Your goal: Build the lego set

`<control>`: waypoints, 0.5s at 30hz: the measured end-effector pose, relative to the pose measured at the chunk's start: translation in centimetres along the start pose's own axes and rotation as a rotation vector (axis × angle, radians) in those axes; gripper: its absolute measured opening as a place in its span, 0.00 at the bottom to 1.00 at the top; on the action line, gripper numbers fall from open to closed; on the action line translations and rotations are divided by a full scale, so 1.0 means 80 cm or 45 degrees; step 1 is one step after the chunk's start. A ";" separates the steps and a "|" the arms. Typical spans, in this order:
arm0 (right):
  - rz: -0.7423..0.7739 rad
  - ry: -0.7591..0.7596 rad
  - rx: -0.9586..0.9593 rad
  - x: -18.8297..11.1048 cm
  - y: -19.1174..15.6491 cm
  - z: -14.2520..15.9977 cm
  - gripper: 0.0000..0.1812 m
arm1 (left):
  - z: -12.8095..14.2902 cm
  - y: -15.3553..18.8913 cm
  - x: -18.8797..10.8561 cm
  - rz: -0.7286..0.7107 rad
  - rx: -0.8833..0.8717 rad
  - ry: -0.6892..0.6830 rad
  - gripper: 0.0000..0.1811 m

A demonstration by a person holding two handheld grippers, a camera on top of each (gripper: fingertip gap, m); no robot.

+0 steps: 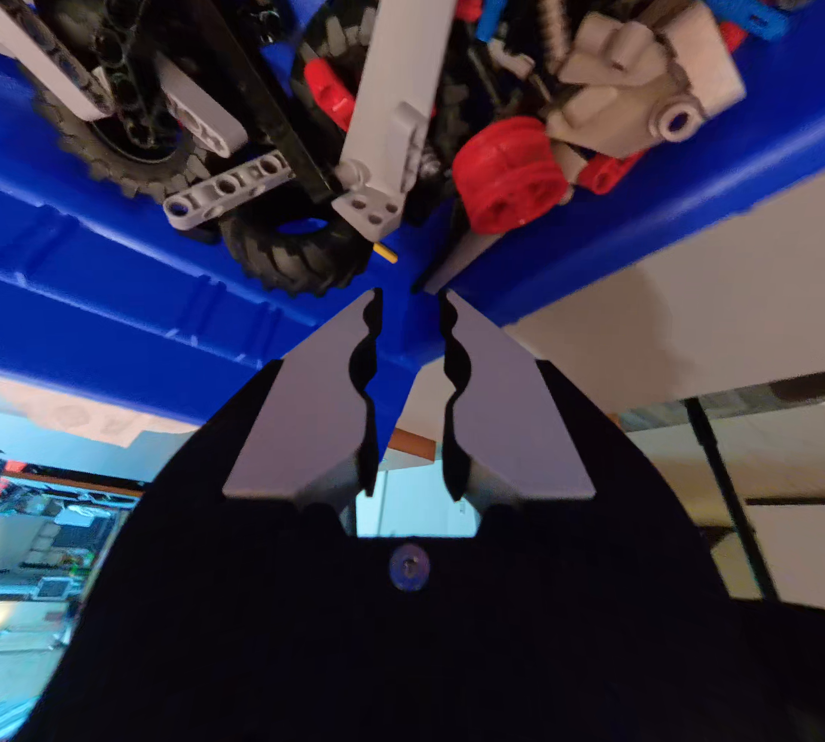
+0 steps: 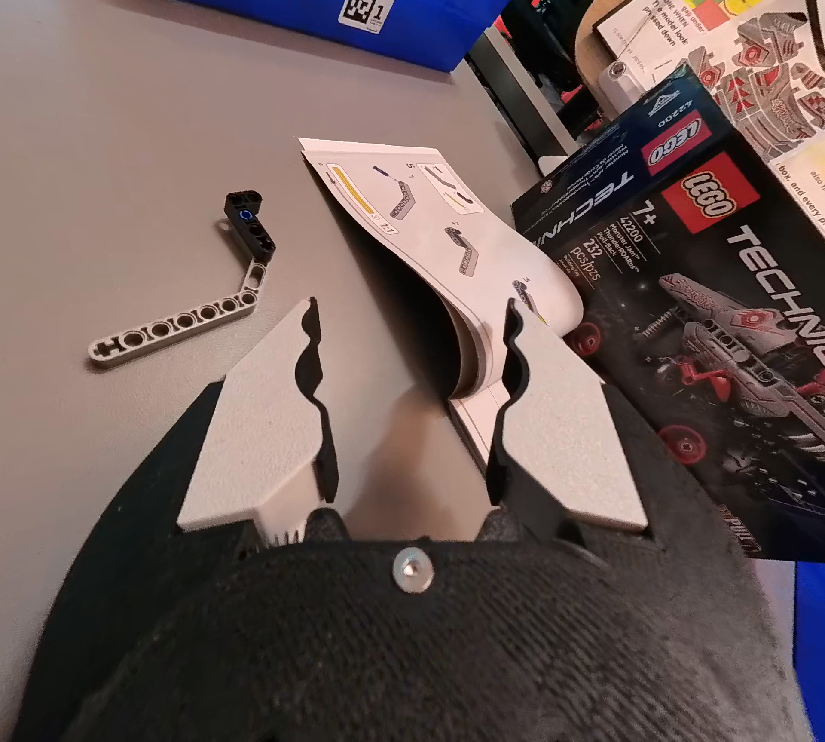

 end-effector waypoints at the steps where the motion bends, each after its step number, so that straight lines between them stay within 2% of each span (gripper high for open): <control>1: 0.000 -0.001 -0.006 0.000 -0.001 0.000 0.45 | -0.004 -0.001 0.007 0.013 -0.036 -0.008 0.11; 3: -0.001 -0.004 -0.013 0.000 -0.001 0.000 0.45 | -0.010 -0.004 0.019 0.065 -0.087 -0.022 0.06; 4: 0.001 -0.004 -0.013 0.000 -0.001 0.000 0.45 | -0.011 -0.006 0.022 0.082 -0.110 -0.018 0.00; 6: 0.003 -0.007 -0.009 0.000 0.000 0.001 0.45 | -0.011 -0.010 0.021 0.107 -0.160 0.044 0.00; 8: 0.003 -0.008 -0.006 0.000 0.000 0.001 0.45 | -0.010 -0.012 0.011 0.075 -0.199 0.178 0.00; 10: 0.000 -0.010 -0.009 0.000 0.000 0.001 0.45 | -0.009 -0.010 -0.007 -0.011 -0.223 0.371 0.00; 14: -0.003 -0.011 -0.021 0.000 -0.002 0.000 0.45 | -0.005 -0.008 -0.048 -0.416 -0.217 0.763 0.00; 15: -0.004 -0.010 -0.022 0.000 -0.002 0.000 0.45 | -0.002 -0.005 -0.053 -0.439 -0.210 0.809 0.00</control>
Point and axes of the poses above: each gripper's, where its closed fingertips meet, x out along the fingers, z out of its underside, y = z × x across the jaws, the point moved 10 cm from there along -x, back along the fingers, and after that the axes turned 8 degrees about -y, right-handed, at the moved point
